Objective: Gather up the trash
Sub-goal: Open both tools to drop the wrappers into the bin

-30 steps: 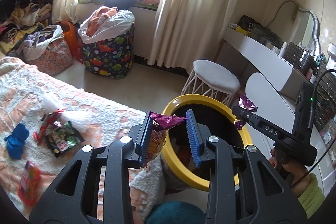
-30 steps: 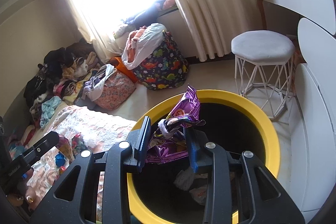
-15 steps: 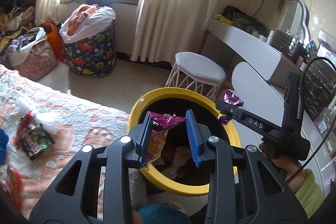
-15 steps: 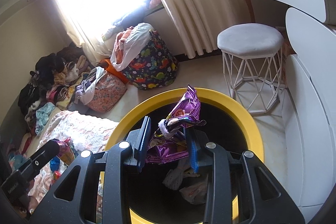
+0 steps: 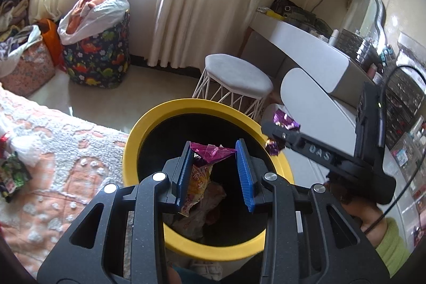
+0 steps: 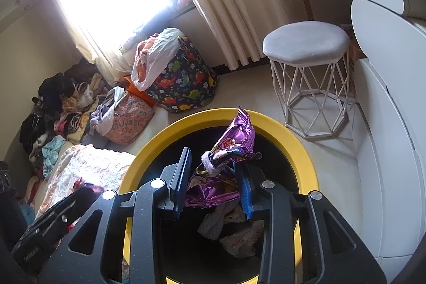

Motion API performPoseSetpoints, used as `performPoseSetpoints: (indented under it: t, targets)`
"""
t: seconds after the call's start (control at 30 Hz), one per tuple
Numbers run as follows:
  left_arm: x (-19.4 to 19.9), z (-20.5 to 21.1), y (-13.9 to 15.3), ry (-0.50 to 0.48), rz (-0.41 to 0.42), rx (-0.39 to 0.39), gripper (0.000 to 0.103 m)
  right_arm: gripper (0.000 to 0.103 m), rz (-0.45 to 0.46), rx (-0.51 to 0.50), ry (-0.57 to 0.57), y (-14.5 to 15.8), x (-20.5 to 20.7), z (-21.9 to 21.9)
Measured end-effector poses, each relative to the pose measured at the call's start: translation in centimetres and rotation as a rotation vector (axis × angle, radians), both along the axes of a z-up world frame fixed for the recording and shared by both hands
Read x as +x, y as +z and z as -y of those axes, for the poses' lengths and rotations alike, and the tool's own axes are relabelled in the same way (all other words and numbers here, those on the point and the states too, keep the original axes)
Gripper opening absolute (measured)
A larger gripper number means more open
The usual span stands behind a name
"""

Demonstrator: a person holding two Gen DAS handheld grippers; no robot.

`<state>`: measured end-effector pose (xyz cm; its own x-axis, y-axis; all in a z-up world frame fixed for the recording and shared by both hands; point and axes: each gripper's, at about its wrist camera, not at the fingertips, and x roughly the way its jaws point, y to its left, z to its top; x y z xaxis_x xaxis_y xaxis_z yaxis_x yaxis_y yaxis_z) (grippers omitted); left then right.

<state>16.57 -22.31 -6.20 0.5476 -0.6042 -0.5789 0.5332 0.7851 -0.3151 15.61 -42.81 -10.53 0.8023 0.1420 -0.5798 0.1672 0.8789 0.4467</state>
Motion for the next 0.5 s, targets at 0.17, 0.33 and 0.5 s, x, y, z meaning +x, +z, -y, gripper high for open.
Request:
performPoseSetpoints:
  t: [0.17, 0.33, 0.5]
  targets:
    - [1.4, 0.3, -0.1, 0.022, -0.035, -0.03, 0.026, 0.032, -0.018, 0.011, 0.011, -0.4, 0.3, -0.1]
    - [2.3, 0.3, -0.2, 0.035, -0.059, -0.058, 0.026, 0.035, -0.031, 0.005, 0.029, -0.7, 0.7, -0.3]
    - [2.5, -0.3, 0.0, 0.059, -0.066, -0.07, 0.058, 0.052, -0.045, -0.009, 0.038, -0.9, 0.9, -0.7]
